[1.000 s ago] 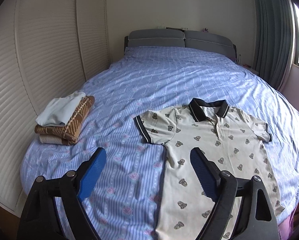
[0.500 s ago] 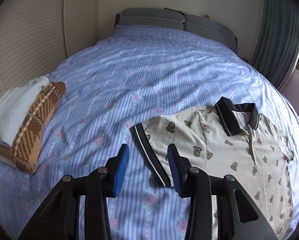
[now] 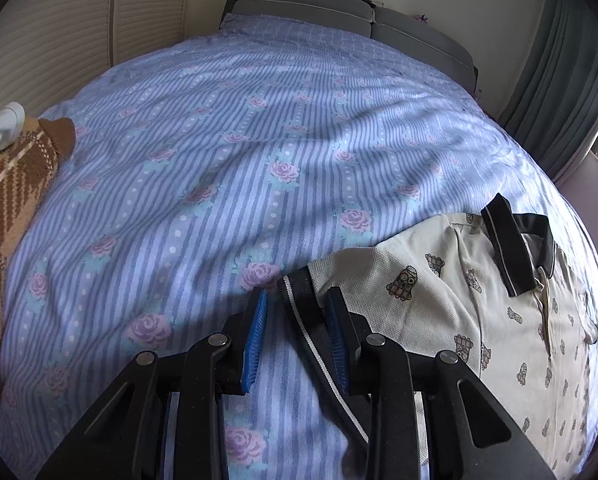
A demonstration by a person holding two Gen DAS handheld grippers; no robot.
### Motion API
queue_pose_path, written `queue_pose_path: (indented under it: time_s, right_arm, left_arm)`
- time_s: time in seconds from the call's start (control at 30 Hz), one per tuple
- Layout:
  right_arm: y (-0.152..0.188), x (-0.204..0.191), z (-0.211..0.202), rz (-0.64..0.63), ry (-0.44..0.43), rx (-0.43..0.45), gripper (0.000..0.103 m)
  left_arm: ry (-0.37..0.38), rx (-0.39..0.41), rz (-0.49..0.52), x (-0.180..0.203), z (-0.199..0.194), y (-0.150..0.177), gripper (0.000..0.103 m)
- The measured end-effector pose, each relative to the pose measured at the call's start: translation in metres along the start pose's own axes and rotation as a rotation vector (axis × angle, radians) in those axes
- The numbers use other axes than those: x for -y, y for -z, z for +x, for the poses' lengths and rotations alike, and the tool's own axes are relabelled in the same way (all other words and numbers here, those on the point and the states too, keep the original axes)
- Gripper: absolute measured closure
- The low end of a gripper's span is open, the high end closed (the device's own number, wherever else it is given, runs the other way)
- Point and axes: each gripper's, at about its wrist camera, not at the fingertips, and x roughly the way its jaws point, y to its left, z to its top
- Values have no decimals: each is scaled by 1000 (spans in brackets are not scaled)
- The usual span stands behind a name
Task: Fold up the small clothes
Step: 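Move the left gripper to the black-trimmed sleeve and grasp its edge, then fold the held sleeve with the left gripper inward across the shirt body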
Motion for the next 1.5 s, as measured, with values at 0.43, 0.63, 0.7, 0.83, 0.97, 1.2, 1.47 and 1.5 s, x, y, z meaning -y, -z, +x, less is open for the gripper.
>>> queue_pose_path:
  time_s: [0.43,0.63,0.7,0.83,0.97,1.2,1.47,1.5]
  right_arm:
    - [8,20,5,24,20,-19,1]
    - [12,39,-13,34,17,-4,1]
    - [13,48,-20,42,23,7,1]
    - [14,68,-30,68,47,32,1]
    - [12,86,-39,79,78,80,1]
    - [15,120,-36,137,86,68,1]
    - [14,161,-30,218,124,52,1]
    - [15,165,-28,226,126,45,1]
  left_arm:
    - [41,46,14,14,-11,-4,94]
    - [-41,122,58,44,-55,-2,94]
    - [-47,140,86,62,-66,-1,94]
    - [-65,129,161,105,-74,0,94]
    - [-59,94,220,145,-66,6,94]
    - [-46,35,255,194,-42,21,94]
    - [-45,13,250,226,-9,22,94]
    - [-50,5,249,227,-3,23,94]
